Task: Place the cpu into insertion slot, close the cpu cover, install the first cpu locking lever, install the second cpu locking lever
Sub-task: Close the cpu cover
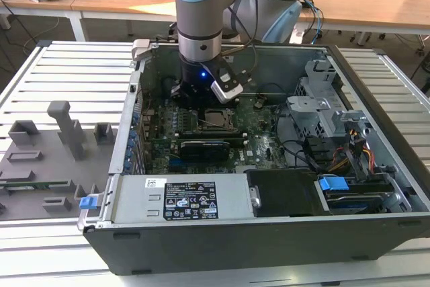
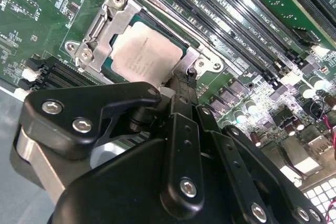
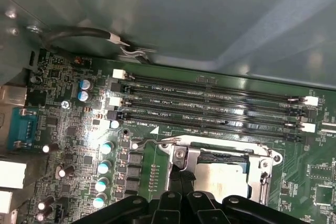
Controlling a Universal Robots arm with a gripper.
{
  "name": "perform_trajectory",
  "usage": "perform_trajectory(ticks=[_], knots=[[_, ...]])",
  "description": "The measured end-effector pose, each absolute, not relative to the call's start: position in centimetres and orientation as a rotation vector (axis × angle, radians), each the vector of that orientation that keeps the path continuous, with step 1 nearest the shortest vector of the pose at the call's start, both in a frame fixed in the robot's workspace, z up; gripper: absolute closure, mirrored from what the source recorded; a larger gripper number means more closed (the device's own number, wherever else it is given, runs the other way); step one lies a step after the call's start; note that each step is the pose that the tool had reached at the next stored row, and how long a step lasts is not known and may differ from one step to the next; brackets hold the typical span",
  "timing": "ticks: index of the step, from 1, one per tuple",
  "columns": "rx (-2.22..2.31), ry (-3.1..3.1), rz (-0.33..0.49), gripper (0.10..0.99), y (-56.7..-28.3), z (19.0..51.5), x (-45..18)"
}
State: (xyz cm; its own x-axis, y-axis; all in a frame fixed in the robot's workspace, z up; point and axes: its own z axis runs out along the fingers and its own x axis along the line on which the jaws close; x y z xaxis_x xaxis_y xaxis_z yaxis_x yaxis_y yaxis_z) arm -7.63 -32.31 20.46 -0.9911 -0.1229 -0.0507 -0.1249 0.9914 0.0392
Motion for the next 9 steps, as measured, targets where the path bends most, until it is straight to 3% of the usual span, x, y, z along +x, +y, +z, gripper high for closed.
perform_trajectory(ticks=[9], knots=[[-0.192, 3.088, 0.066, 0.98, -32.31, 20.96, -7.04]])
